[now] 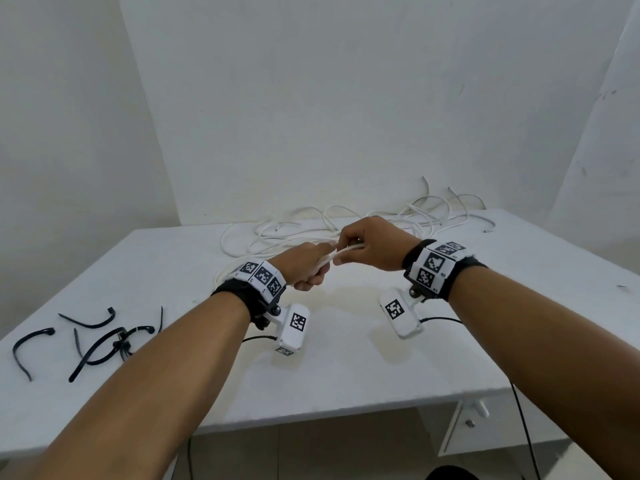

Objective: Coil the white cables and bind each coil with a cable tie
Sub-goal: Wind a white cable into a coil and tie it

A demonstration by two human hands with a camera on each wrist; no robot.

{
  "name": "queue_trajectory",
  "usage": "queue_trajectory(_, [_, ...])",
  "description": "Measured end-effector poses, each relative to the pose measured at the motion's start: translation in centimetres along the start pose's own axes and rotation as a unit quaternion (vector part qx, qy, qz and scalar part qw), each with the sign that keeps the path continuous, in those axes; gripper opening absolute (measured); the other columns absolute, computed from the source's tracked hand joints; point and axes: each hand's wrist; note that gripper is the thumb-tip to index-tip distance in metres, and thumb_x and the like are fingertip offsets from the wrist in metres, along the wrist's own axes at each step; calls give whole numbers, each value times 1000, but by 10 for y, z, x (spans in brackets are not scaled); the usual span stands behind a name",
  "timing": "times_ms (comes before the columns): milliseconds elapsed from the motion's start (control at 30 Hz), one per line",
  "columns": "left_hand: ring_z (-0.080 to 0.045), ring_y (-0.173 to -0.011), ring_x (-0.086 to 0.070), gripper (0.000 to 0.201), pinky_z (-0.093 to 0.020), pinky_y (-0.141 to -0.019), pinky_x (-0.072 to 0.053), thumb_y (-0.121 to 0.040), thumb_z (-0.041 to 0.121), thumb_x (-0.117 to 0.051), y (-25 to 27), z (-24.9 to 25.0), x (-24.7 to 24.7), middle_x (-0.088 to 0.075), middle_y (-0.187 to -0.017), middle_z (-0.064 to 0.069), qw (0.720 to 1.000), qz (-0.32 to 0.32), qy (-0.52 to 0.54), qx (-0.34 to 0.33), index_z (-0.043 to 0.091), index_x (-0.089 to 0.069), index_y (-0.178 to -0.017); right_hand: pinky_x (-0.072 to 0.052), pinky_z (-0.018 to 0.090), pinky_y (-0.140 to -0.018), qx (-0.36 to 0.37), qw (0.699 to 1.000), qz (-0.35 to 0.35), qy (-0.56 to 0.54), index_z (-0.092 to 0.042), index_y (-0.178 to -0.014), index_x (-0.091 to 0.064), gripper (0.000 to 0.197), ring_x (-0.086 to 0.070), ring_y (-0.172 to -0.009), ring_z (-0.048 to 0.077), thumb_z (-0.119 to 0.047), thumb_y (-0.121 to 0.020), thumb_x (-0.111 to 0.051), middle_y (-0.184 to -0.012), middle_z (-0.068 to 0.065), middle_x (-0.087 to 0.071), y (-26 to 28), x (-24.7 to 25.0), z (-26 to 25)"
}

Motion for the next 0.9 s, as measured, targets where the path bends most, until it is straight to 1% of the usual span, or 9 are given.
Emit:
queue_trajectory(133, [-16,-43,-19,51,-22,-43,-19,-82,51,-62,5,-12,2,-28,-50,-2,998,-25,21,-44,20,-32,-55,-33,17,-52,-29,999,25,-17,-21,-72,-70,22,-40,-49,4,-39,-76,-82,-47,-16,-46,-1,15,15])
queue_trajectory(267, [-14,-45,-13,45,-20,-42,-16,-94,32,-58,10,-22,6,-22,-51,2,992,-7,106,-68,21,-26,-65,-31,14,-50,-47,997,56,-19,-14,-73,-69,27,-40,-47,3,-38,-79,-80,-53,-9,-47,0,20,30])
queue_trajectory(367, [-13,-46,-10,43,-18,-41,-13,-90,34,-58,13,-25,11,-18,-55,2,983,21,175,-58,23,-25,-66,-32,17,-51,-66,996,59,-3,-14,-71,-65,28,-41,-46,2,-37,-83,-76,-53,-10,-47,-1,16,40])
queue_trajectory(467, [-11,-43,-10,46,-17,-40,-11,-100,28,-51,17,-27,14,-18,-54,2,977,19,209,-44,23,-27,-61,-36,22,-56,-58,997,52,-8,-18,-73,-65,24,-43,-53,4,-36,-87,-71,-60,-5,-52,-2,9,48])
queue_trajectory(567, [-7,-37,-13,46,-14,-36,-12,-100,27,-47,24,-17,13,-21,-46,5,964,-42,260,-49,22,-30,-57,-36,21,-57,-26,997,62,-39,-32,-70,-65,22,-44,-57,8,-37,-91,-67,-64,0,-53,-4,4,48])
queue_trajectory(700, [-6,-29,-16,43,-12,-34,-15,-92,33,-51,32,2,9,-24,-38,7,935,-162,306,-82,22,-34,-54,-32,13,-52,-11,994,80,-71,-17,-85,-76,24,-38,-51,4,-36,-94,-64,-54,-11,-45,-9,2,36])
queue_trajectory(767, [-6,-28,-18,44,-13,-33,-18,-85,40,-62,33,10,11,-24,-38,8,912,-207,338,-107,23,-37,-53,-29,14,-50,-8,994,63,-94,-27,-81,-76,24,-36,-46,5,-33,-97,-59,-48,-13,-41,-9,-4,29])
queue_trajectory(800, [-8,-28,-18,47,-16,-32,-18,-82,44,-68,32,13,13,-23,-39,7,898,-224,359,-117,24,-37,-54,-29,17,-50,-4,993,56,-106,-35,-72,-71,31,-34,-45,5,-33,-99,-57,-48,-13,-40,-9,-7,25])
queue_trajectory(900, [-12,-29,-20,50,-23,-35,-14,-82,51,-70,30,24,15,-29,-40,6,847,-257,437,-161,22,-37,-58,-34,24,-54,0,995,38,-92,-26,-56,-49,48,-36,-45,7,-34,-103,-46,-50,-8,-44,-9,-19,15])
Point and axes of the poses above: each hand's wrist, its own y-axis away from the middle knuckle, its own x-axis out of the back of the hand, z = x × y
